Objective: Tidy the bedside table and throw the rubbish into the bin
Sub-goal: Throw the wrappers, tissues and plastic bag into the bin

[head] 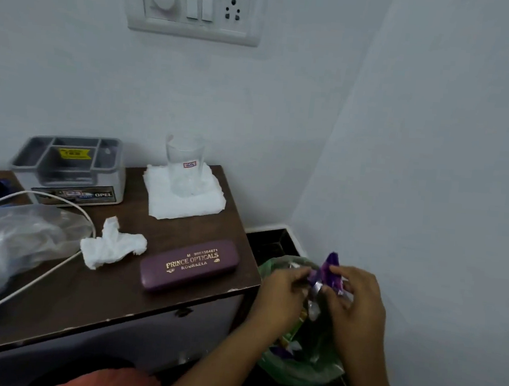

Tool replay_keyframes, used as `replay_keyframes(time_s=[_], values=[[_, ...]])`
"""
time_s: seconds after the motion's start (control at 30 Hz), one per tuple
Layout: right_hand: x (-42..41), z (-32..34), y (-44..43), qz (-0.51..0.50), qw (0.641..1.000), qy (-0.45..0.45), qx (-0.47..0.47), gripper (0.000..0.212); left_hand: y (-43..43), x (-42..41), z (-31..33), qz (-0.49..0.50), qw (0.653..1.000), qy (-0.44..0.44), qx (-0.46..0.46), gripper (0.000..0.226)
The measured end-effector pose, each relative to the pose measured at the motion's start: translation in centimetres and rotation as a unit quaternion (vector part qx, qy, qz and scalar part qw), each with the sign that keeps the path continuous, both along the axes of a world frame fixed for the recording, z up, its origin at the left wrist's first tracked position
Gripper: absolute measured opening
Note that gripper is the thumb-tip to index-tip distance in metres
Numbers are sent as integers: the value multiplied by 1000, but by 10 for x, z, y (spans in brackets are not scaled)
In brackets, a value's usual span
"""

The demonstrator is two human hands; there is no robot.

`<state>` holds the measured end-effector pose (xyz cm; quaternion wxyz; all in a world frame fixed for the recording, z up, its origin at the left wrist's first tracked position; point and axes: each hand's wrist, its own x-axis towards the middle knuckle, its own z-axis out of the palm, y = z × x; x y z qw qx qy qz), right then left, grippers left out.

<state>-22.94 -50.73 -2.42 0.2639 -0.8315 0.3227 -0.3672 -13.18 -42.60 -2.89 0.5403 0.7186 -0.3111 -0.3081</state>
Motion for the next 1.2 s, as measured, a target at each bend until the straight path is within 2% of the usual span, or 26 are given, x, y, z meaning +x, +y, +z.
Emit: replay_keyframes(time_s=[0.13, 0.27, 0.47, 0.53, 0.6, 0.7, 0.77, 0.83, 0.9, 1.0, 1.1, 1.2], values=[[-6, -50, -12, -10, 994, 101, 40, 35, -7, -11, -44, -46, 994, -4, 102, 37], [-8, -74, -4, -11, 988, 141, 56, 35, 3, -9, -60, -34, 984, -1, 172, 37], [-16, -83, 10, -13, 988, 132, 77, 34, 18, -18, -65, -67, 984, 5, 163, 40], [-17, -75, 16, -8, 990, 118, 78, 35, 24, -23, -69, -74, 989, 10, 131, 54], [-14, -64, 22, 4, 994, 92, 64, 34, 37, -25, -59, -67, 993, -20, 98, 62], [2, -36, 39, 26, 997, 46, 64, 29, 71, -20, -26, -4, 997, -67, 28, 60], [19, -13, 54, 56, 996, 9, 74, 27, 106, -9, 2, 74, 993, -87, -40, 53], [40, 11, 72, 95, 993, -19, 74, 24, 147, 10, 24, 183, 973, -107, -90, 44], [65, 30, 94, 144, 986, -8, 84, 26, 183, 33, 33, 278, 949, -108, -105, 37], [108, 45, 129, 231, 971, 47, 38, 34, 217, 62, 25, 342, 935, -49, -82, 38], [155, 50, 159, 313, 944, 106, -5, 44, 225, 72, 8, 370, 925, 36, -79, 35], [193, 46, 177, 354, 915, 196, -11, 53, 219, 79, -4, 379, 912, 121, -101, 41]])
